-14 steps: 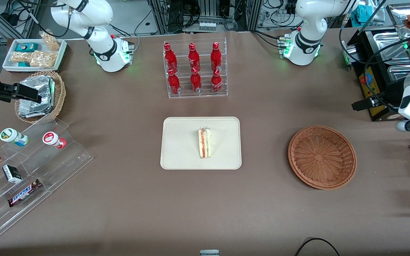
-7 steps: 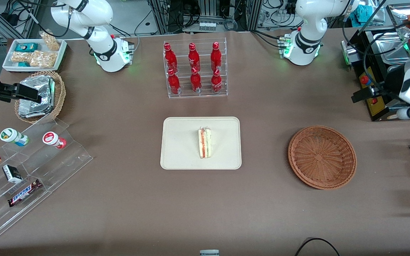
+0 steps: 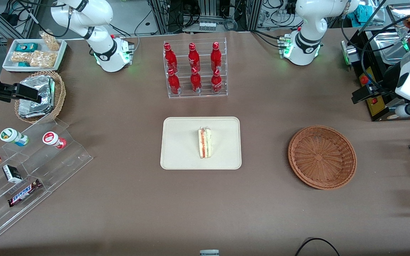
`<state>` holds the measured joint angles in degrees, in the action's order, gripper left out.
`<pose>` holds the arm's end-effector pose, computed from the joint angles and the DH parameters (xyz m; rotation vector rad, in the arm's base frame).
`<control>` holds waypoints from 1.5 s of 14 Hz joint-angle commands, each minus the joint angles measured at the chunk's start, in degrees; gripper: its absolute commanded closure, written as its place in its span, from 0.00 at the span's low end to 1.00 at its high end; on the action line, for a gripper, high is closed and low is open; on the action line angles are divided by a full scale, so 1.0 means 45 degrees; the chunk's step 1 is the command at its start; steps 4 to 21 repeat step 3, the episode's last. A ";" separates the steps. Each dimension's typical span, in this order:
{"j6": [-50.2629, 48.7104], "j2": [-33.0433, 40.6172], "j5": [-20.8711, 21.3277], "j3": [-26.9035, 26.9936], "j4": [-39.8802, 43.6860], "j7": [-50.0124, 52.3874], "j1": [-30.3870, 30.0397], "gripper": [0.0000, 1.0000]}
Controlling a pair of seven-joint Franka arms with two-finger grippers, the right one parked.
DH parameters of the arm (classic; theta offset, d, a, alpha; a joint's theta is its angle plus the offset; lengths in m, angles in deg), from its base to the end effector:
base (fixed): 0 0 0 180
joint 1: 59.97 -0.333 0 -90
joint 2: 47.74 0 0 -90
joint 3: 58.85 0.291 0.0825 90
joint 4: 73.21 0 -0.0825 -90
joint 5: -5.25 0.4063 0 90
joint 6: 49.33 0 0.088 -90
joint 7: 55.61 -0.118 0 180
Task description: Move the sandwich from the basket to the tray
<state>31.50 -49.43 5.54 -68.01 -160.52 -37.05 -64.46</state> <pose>0.5644 -0.0442 0.5819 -3.0823 -0.3757 0.2165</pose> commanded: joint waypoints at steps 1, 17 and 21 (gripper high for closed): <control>0.0008 -0.0073 0.0227 0.0042 0.0282 0.0094 0.0177 0.00; -0.0050 -0.0015 0.0227 0.0042 0.0263 0.0113 0.0177 0.00; -0.0050 -0.0015 0.0227 0.0042 0.0263 0.0113 0.0177 0.00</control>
